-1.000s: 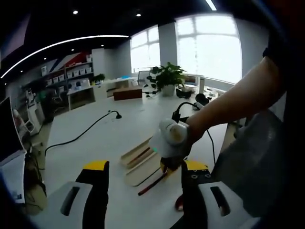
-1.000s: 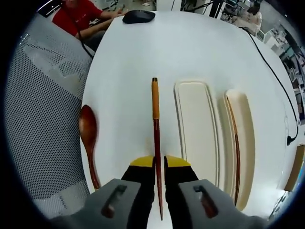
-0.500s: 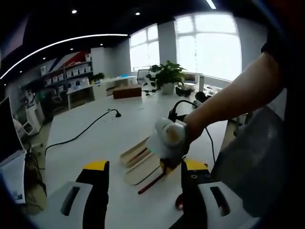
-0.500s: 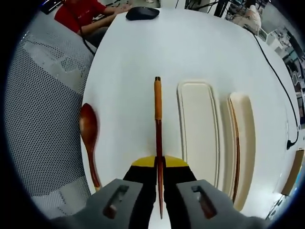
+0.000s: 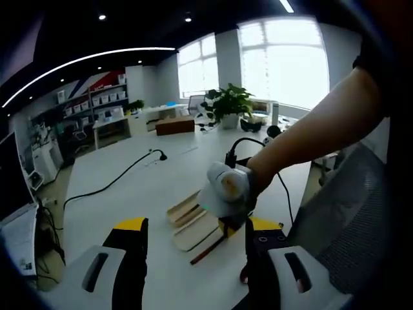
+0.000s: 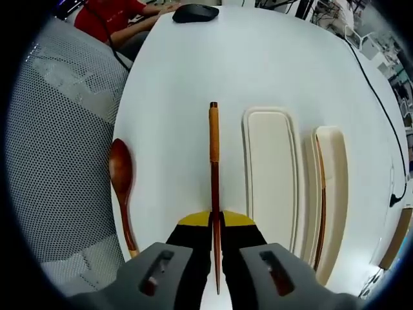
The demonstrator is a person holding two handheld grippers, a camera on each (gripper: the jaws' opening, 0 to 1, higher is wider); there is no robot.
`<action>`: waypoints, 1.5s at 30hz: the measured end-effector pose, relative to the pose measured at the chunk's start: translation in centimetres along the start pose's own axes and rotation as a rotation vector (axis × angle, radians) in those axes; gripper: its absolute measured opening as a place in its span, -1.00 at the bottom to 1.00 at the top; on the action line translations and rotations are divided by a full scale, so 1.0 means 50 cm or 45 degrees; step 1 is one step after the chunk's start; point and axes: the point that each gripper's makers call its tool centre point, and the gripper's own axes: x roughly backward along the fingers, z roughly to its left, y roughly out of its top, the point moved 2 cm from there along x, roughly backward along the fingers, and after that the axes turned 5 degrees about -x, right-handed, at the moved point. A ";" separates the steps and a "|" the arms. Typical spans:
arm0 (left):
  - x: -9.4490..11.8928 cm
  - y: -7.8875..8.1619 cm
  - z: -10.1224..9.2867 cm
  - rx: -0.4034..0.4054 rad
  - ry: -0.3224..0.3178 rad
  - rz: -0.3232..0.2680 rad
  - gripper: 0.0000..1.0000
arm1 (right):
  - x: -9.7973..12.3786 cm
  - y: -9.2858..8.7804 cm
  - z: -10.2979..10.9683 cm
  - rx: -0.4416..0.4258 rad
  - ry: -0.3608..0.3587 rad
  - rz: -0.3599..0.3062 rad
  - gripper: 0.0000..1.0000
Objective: Arrange the utensils inside the cutlery case until each visible utensil rests in its matching compartment.
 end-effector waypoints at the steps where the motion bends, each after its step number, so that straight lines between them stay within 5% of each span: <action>1: 0.000 0.000 0.000 0.000 0.000 0.000 0.26 | 0.000 0.000 0.000 -0.001 0.000 0.004 -0.97; 28: -0.002 0.002 0.001 -0.018 0.006 0.000 0.24 | 0.005 -0.005 -0.003 0.031 -0.042 -0.016 -1.00; 45: -0.003 0.002 -0.002 -0.018 0.001 0.003 0.24 | 0.074 0.001 -0.033 0.027 -0.096 -0.117 -1.00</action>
